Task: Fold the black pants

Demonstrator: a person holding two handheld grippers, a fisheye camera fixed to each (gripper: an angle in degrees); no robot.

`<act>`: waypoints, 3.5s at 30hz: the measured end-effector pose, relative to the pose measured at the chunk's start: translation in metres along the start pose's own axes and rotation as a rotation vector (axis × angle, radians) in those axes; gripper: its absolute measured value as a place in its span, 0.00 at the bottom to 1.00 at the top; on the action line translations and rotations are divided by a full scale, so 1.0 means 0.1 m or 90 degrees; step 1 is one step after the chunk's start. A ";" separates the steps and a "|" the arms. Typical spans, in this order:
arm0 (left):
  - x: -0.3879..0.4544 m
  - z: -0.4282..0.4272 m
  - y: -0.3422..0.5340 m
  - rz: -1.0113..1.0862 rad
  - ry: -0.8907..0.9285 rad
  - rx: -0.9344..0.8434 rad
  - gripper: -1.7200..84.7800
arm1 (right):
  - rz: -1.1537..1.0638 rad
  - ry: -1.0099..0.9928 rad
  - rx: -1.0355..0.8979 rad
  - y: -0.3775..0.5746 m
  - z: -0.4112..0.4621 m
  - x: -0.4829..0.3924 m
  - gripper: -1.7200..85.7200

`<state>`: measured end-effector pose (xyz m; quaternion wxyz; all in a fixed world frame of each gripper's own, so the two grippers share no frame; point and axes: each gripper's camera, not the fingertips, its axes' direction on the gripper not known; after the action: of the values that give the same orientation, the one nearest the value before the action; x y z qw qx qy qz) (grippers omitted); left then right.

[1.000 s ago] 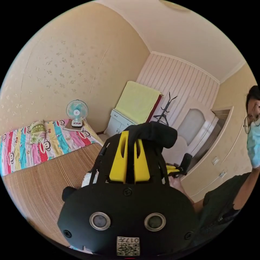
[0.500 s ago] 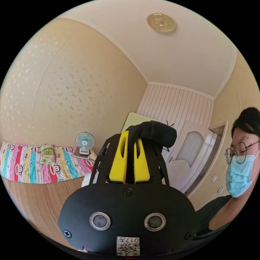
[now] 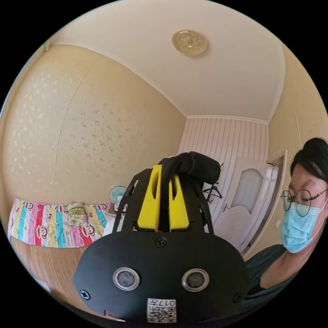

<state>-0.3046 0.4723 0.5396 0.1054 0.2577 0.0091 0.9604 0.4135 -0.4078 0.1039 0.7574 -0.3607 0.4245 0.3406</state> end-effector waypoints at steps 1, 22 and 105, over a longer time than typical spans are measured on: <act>-0.08 -0.14 -0.09 0.002 -0.023 0.006 0.03 | 0.032 -0.017 0.017 -0.06 -0.04 0.12 0.09; -1.95 -1.17 -1.59 0.054 -0.049 -0.076 0.06 | 0.254 -0.174 -0.056 -1.16 1.00 1.35 0.07; -6.86 1.41 1.06 -0.323 0.143 -0.960 0.12 | 0.560 -0.587 -0.774 4.81 2.19 1.98 0.04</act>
<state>0.3238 0.2211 0.3310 0.4643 0.0090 -0.5735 0.6748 0.1857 0.0609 -0.1131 0.3300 -0.3317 -0.0780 0.8803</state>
